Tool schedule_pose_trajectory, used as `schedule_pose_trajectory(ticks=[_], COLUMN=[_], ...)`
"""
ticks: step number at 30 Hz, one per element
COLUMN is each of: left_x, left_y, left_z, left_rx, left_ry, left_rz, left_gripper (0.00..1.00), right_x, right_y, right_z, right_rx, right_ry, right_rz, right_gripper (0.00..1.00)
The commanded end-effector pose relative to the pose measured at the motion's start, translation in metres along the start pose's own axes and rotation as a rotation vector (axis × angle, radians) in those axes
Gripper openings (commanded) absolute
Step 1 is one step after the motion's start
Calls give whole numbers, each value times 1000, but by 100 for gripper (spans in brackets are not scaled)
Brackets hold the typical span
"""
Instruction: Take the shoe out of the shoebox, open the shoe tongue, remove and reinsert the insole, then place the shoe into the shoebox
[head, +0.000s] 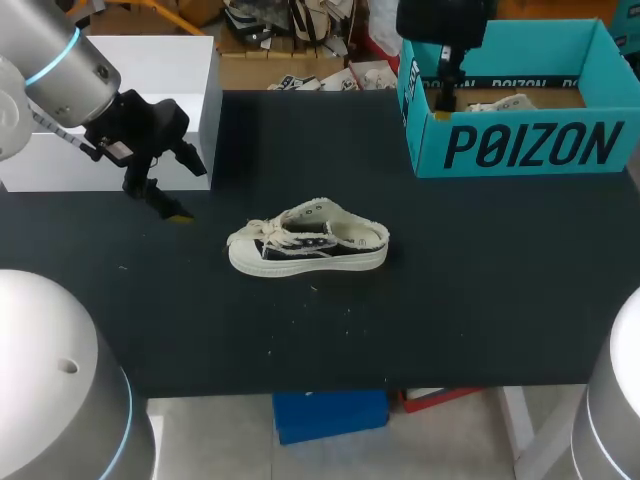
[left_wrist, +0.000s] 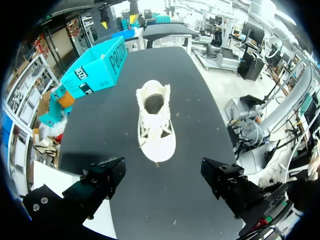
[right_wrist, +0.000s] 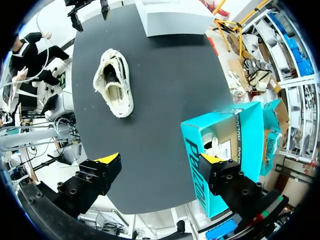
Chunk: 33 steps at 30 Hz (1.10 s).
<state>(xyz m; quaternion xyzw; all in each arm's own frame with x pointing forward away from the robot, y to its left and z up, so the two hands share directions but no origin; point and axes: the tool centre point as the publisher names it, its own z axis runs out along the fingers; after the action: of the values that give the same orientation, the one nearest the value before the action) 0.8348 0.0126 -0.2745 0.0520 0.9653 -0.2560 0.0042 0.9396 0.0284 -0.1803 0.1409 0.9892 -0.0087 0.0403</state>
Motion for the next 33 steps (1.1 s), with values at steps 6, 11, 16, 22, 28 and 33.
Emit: schedule_pose_trajectory(ticks=[6, 11, 16, 22, 28, 33], left_x=[0, 0, 0, 0, 0, 0], left_y=[1, 1, 1, 1, 1, 1], left_z=[1, 1, 1, 1, 1, 1], left_rx=[1, 1, 1, 1, 1, 1], left_ry=[-2, -2, -2, -2, -2, -2], left_rz=[2, 2, 2, 2, 2, 2], left_gripper=[100, 100, 100, 100, 100, 100], right_x=[2, 2, 15, 34, 64, 84], right_y=[-2, -2, -1, 7, 16, 19], right_z=[0, 0, 6, 12, 30, 58], right_rx=[-4, -4, -51, -143, -298, -374], right_ry=[-4, -4, 2, -1, -26, -46], right_rz=[1, 1, 0, -17, -34, -48], right_gripper=[100, 100, 100, 100, 100, 100])
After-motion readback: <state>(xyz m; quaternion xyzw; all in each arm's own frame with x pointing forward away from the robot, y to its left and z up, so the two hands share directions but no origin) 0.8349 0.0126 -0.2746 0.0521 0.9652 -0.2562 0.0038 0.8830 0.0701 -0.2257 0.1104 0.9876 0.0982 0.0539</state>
